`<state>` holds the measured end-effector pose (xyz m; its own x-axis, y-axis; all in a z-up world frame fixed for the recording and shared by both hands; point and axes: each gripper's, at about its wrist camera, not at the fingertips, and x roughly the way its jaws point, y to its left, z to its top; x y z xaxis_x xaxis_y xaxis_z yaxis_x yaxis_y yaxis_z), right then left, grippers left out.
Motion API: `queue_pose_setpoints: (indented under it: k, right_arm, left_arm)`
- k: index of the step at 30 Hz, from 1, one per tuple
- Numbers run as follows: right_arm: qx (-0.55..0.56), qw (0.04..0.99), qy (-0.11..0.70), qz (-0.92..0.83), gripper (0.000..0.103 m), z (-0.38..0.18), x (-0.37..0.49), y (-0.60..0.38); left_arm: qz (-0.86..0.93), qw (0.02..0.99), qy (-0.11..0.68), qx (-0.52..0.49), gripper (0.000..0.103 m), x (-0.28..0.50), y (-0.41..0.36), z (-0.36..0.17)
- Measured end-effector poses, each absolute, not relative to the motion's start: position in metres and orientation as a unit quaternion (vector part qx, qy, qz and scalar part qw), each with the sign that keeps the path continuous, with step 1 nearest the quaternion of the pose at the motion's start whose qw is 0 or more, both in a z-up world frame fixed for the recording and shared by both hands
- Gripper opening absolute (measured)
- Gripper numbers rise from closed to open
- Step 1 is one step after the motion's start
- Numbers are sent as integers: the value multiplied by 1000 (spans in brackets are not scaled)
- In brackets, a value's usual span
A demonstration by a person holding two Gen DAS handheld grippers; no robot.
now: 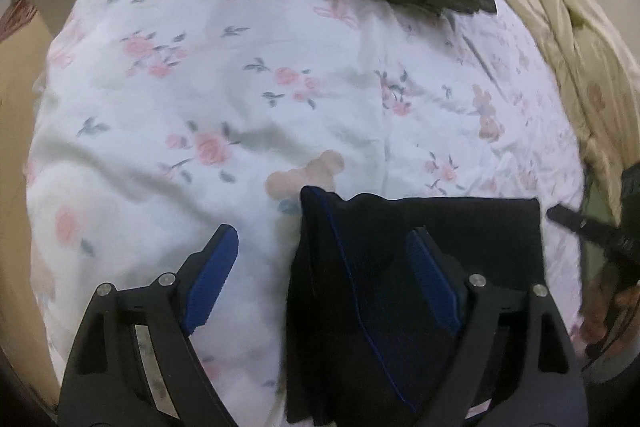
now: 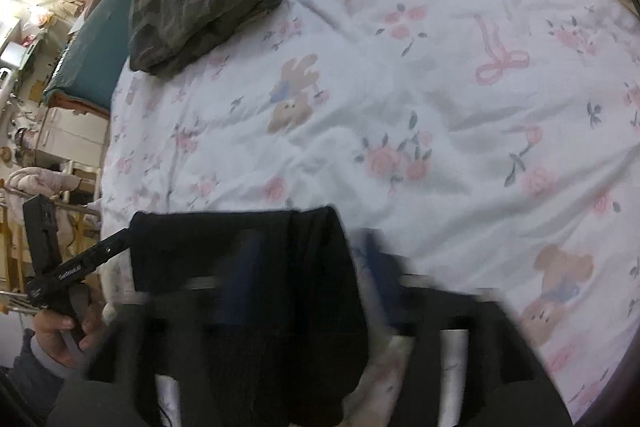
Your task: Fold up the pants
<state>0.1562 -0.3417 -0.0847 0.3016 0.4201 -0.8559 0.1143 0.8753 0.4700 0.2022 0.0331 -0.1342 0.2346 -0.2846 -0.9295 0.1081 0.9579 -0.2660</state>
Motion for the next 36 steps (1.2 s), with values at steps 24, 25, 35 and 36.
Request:
queue_pose_setpoints:
  k: [24,25,35,36]
  right_arm:
    - [187,846,474,158,5,-43,179,-338]
    - [178,848,474,154,5,-43,180,-336]
    - [187,825,522,108,5,-82,179,-346]
    - [189,824,523,106,5,-84,177,-346]
  left_arm:
    - [-188,822,537,-28,6,243,11,-92]
    - [-184,818,544,-30,6,244,13,-96]
    - [-124,802,577,-95,46,243,38,-117]
    - [-126,800,578,-96,47,243,38,-117]
